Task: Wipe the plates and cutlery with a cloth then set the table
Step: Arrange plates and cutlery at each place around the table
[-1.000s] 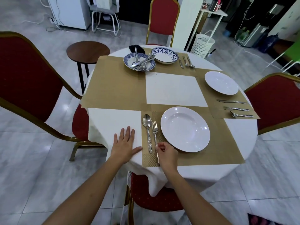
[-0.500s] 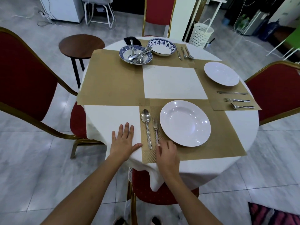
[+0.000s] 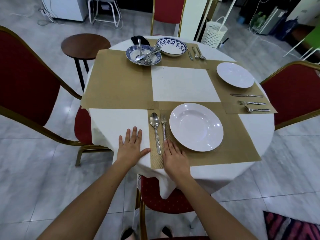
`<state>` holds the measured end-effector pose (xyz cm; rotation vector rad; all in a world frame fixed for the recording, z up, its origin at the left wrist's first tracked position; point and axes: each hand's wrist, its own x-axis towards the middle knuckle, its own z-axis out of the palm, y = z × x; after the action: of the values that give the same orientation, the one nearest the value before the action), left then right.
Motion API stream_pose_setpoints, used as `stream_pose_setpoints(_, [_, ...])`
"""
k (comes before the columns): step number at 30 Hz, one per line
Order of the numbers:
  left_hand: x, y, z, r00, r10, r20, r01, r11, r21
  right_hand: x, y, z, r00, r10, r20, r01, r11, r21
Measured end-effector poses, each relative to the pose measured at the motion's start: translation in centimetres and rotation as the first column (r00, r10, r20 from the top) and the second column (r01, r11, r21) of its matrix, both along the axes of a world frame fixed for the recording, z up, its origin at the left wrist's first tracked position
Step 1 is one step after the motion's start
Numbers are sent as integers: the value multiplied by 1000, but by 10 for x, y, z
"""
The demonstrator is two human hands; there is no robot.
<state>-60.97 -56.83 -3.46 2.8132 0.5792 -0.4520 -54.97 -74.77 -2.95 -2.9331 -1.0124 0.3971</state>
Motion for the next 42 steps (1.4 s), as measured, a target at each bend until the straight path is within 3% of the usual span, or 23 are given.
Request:
stream_pose_setpoints(12, [0,0,0,1000,6,5,-6,1000,-8,11,-20,-6,995,90,31,-94,987,130])
stream_pose_setpoints(23, [-1,-1,1,1000,3,5,-3,1000,-3,17,-30,-18,975,155,159,-183,968,174])
stream_pose_setpoints(26, [-1,-1,0,1000,2,5,-2,1000,-8,11,-42,-20,947,157,279,-236,932,276])
stream_pose_setpoints(30, [0,-1,-2,1000,7,25,-7,1000,-5,9,-67,-1,835,177,521,-413,828,380])
stream_pose_setpoints(32, [0,-1,-3,1000,4,19,-4,1000,-6,20,-74,15,847,25,532,-315,830,461])
stream_pose_setpoints(34, [0,-1,-3,1000,3,17,-3,1000,-1,35,-76,25,864,-222,452,-80,825,559])
stream_pose_setpoints(37, [-1,-1,-4,1000,4,26,-3,1000,-6,55,-77,24,804,-582,122,421,702,575])
stream_pose_setpoints(39, [0,-1,-3,1000,4,27,-4,1000,-9,62,-77,23,686,-713,-148,645,501,576])
stream_pose_setpoints(42, [1,-1,-3,1000,2,16,-2,1000,1,70,-74,23,472,-727,-499,804,123,581])
